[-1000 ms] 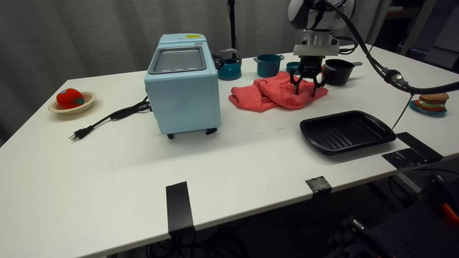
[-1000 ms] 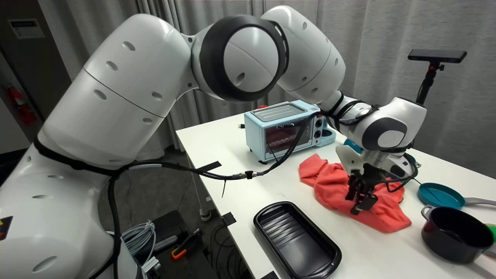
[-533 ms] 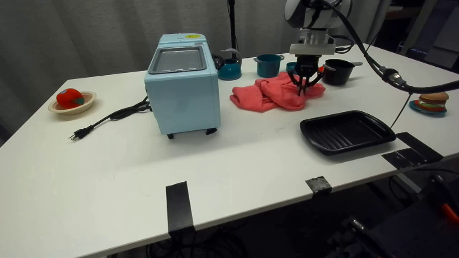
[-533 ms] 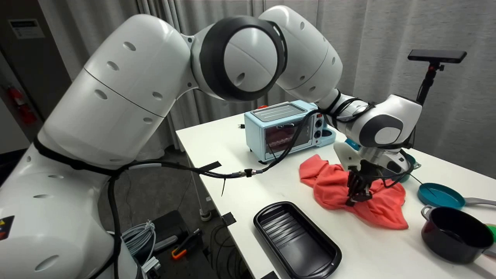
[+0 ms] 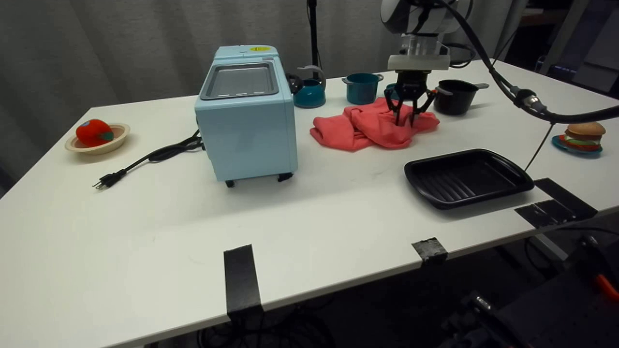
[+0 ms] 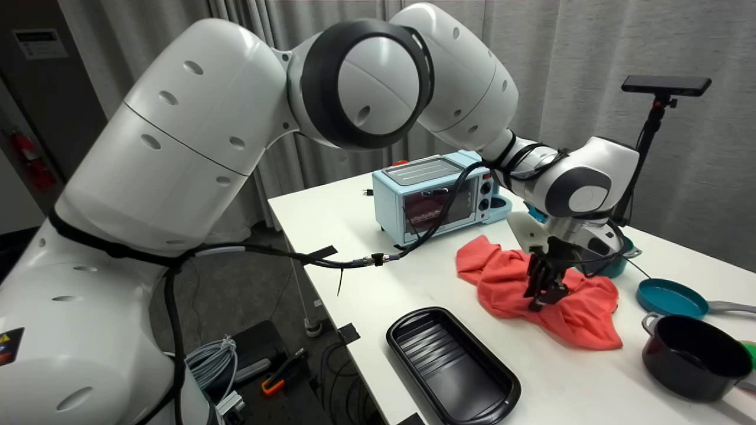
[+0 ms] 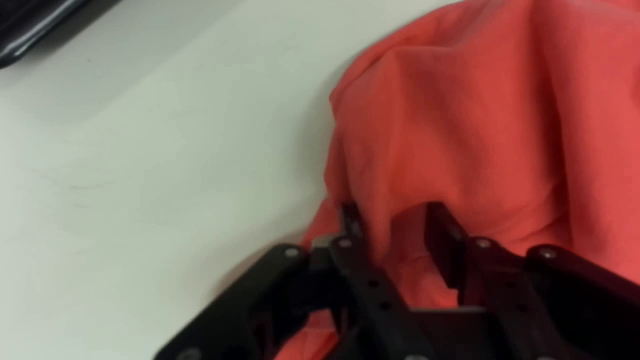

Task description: Unfold the orange cloth

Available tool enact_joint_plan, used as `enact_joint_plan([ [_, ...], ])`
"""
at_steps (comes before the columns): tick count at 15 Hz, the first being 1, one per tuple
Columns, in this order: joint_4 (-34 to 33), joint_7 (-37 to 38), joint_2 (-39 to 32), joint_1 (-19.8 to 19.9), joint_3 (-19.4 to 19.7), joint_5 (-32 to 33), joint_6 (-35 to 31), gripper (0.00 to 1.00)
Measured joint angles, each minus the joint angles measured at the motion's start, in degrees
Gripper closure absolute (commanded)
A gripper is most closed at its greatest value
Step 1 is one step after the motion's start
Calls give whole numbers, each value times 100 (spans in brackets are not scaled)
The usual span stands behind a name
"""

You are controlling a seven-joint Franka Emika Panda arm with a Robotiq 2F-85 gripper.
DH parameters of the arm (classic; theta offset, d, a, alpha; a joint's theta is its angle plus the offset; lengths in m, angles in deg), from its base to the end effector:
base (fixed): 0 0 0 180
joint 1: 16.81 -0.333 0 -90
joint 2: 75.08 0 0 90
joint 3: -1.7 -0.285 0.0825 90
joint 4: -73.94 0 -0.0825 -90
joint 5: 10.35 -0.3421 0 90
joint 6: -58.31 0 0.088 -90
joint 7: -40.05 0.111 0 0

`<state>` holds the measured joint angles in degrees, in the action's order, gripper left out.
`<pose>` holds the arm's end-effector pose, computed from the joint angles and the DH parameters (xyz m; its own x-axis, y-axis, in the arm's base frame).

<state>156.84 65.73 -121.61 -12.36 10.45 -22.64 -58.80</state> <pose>0.6329 -0.1203 0.1927 0.7060 -0.6770 -0.2080 -0.6859 -0.7268 0.0375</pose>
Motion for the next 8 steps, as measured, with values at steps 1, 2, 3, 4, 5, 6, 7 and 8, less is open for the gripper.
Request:
enact_joint_plan([
  [1,0,0,22,-12,0,1,0,71],
  [2,0,0,48,-23,-2,1,0,66],
  [3,0,0,75,-32,-8,1,0,68],
  [4,0,0,96,-40,-13,1,0,73],
  [5,0,0,113,-49,-16,1,0,83],
  [6,0,0,128,-53,-24,1,0,91],
  [7,0,0,138,-56,-30,1,0,98],
  [8,0,0,144,-57,-37,1,0,100],
])
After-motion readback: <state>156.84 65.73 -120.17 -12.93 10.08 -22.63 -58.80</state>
